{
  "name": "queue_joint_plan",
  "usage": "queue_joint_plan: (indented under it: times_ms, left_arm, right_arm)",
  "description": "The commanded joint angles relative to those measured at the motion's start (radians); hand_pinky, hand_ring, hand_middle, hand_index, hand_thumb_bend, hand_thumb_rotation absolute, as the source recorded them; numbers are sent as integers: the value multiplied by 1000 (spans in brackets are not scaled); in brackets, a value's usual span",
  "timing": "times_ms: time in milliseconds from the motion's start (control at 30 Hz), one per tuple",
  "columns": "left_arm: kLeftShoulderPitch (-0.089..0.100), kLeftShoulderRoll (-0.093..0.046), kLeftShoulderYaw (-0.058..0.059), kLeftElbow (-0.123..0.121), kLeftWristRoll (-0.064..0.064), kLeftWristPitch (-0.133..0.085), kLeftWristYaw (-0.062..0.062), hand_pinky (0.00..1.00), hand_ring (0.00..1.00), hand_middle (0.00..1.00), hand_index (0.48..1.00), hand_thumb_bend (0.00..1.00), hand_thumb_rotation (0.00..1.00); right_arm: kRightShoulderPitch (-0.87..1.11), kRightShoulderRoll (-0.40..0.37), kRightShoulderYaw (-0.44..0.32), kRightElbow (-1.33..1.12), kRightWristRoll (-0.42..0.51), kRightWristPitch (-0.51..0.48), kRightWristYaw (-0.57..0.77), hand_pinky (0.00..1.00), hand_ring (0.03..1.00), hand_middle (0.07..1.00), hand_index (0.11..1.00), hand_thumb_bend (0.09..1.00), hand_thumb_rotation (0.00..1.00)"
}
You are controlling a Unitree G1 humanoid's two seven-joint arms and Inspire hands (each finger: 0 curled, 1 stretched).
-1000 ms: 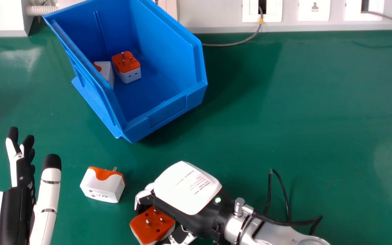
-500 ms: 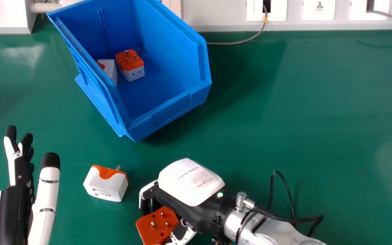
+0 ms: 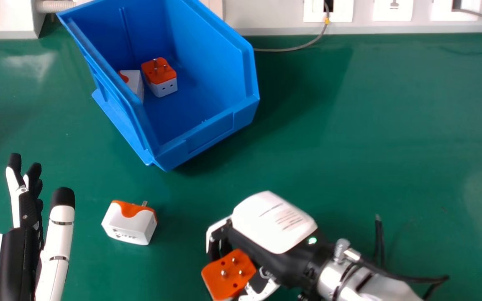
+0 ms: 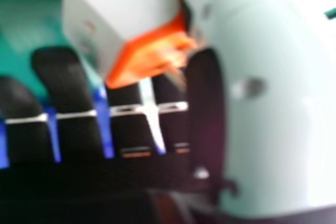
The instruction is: Pick all objects and put in blue box
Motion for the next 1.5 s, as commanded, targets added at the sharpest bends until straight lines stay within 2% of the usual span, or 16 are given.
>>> queue_joint_plan:
  times_ms: [0, 100, 233, 367, 500, 667, 933, 1100, 1300, 1467]
  left_arm:
    - [5, -6, 1, -7, -2, -27, 2, 1000, 1000, 1000, 1000, 503, 1000]
    - [1, -8, -3, 4, 6, -27, 6, 1000, 1000, 1000, 1000, 502, 1000]
    - [7, -13, -10, -5, 9, -15, 8, 1000, 1000, 1000, 1000, 499, 1000]
    - [12, -14, -8, -4, 6, -16, 8, 1000, 1000, 1000, 1000, 503, 1000]
    - [16, -17, -9, -5, 11, -18, 11, 1000, 1000, 1000, 1000, 503, 1000]
    - [19, -21, -9, -9, 25, -14, 14, 1000, 1000, 1000, 1000, 500, 1000]
    - [20, -23, -6, -17, 46, -7, 15, 1000, 1000, 1000, 1000, 493, 1000]
    - [20, -22, -2, -3, 49, -18, 15, 1000, 1000, 1000, 1000, 482, 1000]
    - [33, -23, -2, -21, 49, -17, 10, 1000, 1000, 1000, 1000, 481, 1000]
    - [48, -21, 4, -34, 37, -20, 3, 1000, 1000, 1000, 1000, 480, 1000]
  right_arm:
    - [-14, -12, -73, -95, 49, -7, 15, 78, 133, 265, 481, 494, 88]
    - [-19, -8, -136, -151, 83, 6, 31, 66, 119, 239, 479, 492, 100]
    - [-49, 13, -191, -200, 96, 19, 38, 52, 103, 204, 475, 490, 115]
    - [-123, 35, -232, -203, 86, 23, 31, 45, 94, 174, 471, 488, 134]
    - [-200, 59, -244, -170, 68, 24, 16, 47, 93, 170, 470, 488, 139]
    - [-298, 109, -236, -89, 38, 33, -24, 54, 98, 173, 469, 488, 142]
    - [-546, 238, -187, 189, -3, 48, -98, 67, 112, 187, 469, 488, 142]
    - [-735, 307, -157, 432, -12, 57, -143, 60, 111, 198, 469, 490, 140]
    - [-959, 399, -121, 729, -10, 96, -173, 67, 124, 225, 470, 489, 141]
    - [-1120, 464, -78, 951, -21, 134, -208, 82, 133, 229, 470, 489, 142]
